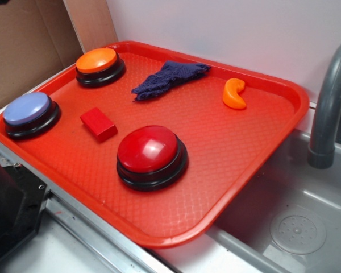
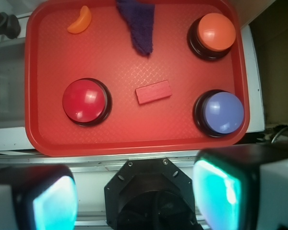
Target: Push the orange button.
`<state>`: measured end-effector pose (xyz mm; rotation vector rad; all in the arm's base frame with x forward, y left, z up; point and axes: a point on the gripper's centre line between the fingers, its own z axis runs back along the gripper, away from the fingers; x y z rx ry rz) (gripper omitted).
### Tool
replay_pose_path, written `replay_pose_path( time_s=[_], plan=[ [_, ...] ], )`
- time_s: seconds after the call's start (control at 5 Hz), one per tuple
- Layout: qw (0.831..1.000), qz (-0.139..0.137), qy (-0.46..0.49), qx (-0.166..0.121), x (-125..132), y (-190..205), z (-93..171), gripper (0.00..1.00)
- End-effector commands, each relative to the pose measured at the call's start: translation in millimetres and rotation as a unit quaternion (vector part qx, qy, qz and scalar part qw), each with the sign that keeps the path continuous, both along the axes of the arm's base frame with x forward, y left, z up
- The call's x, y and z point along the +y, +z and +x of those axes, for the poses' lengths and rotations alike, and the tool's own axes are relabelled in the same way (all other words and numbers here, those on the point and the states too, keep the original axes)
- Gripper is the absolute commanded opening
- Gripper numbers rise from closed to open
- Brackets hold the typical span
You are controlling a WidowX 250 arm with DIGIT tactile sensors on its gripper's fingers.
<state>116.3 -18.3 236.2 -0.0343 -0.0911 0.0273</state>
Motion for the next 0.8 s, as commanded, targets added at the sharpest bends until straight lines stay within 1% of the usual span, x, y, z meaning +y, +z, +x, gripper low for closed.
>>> replay_pose_path(
  time_s=[0.0,0.2,0.4,0.6],
  plan=[
    [1.0,0.0,0.0,0.0,0,0,0,1.0],
    [0.997,-0.008,0.07,0.044,40,-32,22,1.0],
    [0.989,-0.001,0.116,0.088,86,-61,52,1.0],
    [0.984,0.009,0.146,0.101,119,-81,73,1.0]
  ],
)
